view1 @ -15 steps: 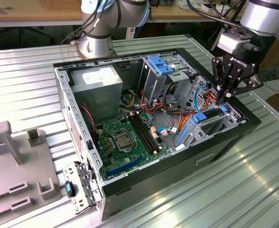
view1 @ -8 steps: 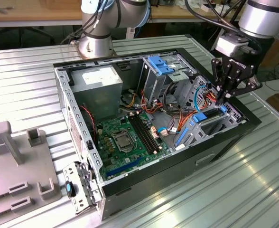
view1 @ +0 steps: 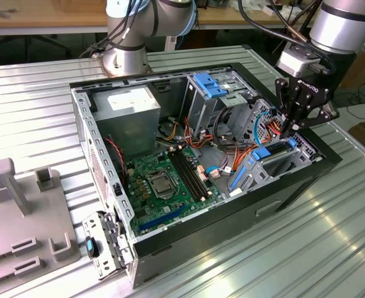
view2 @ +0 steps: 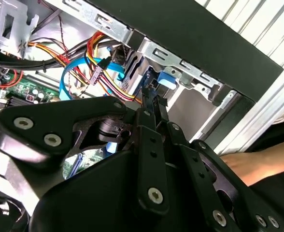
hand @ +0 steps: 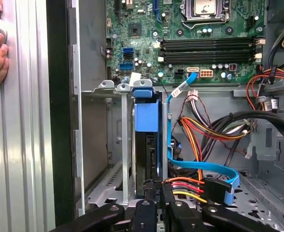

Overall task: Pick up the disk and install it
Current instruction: 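Insert the first disk wire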

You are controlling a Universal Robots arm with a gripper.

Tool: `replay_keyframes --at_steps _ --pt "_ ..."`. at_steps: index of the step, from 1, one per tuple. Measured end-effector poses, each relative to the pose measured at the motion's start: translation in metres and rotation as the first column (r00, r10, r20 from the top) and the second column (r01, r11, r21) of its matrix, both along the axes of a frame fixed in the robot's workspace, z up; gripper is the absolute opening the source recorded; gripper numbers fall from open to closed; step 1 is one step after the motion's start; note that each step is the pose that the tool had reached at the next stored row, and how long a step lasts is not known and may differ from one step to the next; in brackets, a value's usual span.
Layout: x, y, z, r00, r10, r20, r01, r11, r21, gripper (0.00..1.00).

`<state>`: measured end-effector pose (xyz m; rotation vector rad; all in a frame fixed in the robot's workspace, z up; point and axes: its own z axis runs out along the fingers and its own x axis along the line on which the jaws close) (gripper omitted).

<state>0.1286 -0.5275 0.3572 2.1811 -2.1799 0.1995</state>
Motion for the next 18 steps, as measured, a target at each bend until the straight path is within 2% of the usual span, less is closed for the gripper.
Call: replay_keyframes --at_steps 2,4,5,9,13,18 --pt "-0.0009 -0.0018 -0.0007 1.0000 0.000 0.0003 0.000 0.9998 0.0194 0.17" --pt "-0.0010 -0.0042 -0.0013 1.0000 0.000 0.0004 0.000 0.9996 0.0285 0.17" --pt "-0.0010 -0.0069 -0.0015 1.0000 0.000 0.0004 0.000 0.9996 0.0291 0.17" --pt "-0.0012 -0.0129 -0.0027 1.0000 0.000 0.0004 0.000 0.9995 0.0302 0.17" --pt "-0.0013 -0.0131 -0.0065 1.0000 0.000 0.0003 0.000 0.9995 0.0328 0.17" --pt "-0.0021 -0.0131 -0.0078 1.0000 -0.008 0.0003 0.008 0.9994 0.0329 0.17"
